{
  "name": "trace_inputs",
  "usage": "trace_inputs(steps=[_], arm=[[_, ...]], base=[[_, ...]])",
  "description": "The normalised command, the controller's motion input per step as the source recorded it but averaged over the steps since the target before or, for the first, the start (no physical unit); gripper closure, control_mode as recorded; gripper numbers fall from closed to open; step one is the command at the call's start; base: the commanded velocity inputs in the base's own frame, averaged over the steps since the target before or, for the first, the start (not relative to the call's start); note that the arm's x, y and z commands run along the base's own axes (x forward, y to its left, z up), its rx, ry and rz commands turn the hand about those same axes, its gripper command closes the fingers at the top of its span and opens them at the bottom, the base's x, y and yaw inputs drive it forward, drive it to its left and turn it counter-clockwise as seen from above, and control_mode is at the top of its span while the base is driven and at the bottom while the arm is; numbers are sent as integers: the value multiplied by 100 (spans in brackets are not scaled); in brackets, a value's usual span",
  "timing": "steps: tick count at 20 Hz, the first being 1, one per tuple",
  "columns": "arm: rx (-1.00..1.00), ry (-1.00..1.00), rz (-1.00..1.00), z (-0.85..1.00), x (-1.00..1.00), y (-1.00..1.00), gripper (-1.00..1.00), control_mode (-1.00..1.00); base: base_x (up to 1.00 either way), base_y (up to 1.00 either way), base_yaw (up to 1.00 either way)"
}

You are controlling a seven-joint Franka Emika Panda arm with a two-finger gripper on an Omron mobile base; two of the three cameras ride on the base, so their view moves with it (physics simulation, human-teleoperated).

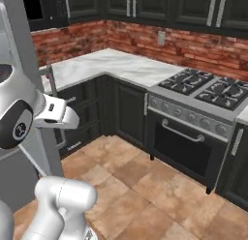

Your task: Place the beer on the top shelf of the fridge to keep it out of children's reach, and place the bell pepper and squash on lower shelves for easy access.

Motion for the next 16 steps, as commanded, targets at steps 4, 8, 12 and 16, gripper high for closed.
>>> trace_inputs(steps=[4,8,12,16], arm=[[0,0,0,0,0,0,-100,100],[0,0,0,0,0,0,-100,100],[0,0,0,0,0,0,-100,100],[0,0,0,0,0,0,-100,100]], base=[[76,-64,-26],[89,-58,-11],[99,-39,15],[96,-16,43]])
